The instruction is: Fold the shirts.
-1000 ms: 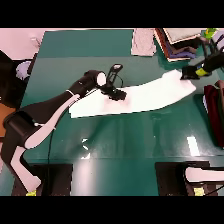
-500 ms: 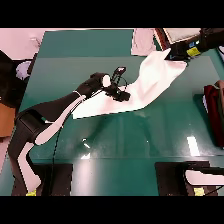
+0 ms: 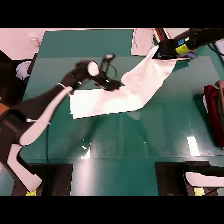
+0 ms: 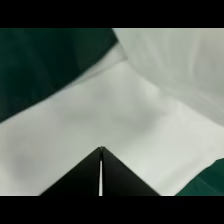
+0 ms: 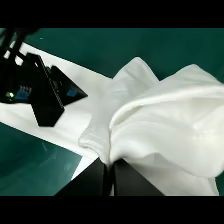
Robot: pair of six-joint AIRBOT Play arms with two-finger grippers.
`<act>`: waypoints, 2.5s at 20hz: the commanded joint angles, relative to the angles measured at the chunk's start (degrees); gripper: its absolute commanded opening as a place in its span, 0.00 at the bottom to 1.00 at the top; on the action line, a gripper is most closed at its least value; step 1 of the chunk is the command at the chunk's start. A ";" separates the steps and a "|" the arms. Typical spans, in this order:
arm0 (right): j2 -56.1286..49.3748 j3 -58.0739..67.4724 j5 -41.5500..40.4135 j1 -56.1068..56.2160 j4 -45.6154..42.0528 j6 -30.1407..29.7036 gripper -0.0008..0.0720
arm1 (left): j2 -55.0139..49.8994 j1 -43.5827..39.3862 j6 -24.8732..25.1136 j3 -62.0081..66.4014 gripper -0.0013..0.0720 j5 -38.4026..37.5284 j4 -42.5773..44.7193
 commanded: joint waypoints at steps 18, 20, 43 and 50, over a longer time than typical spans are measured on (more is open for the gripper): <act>-30.25 0.15 -51.56 40.26 7.65 4.72 0.77 | 26.75 20.83 4.48 0.15 0.05 -12.98 17.09; -29.35 0.13 -47.34 39.43 4.33 4.70 0.78 | 26.75 20.83 4.55 0.15 0.05 -14.23 17.16; -23.47 -20.83 -24.63 12.37 6.27 6.95 0.99 | 26.69 20.83 6.10 0.02 0.05 -15.26 10.78; -27.80 -11.58 -24.63 14.82 5.51 5.22 0.04 | 26.69 20.48 7.08 0.02 0.05 -17.11 9.35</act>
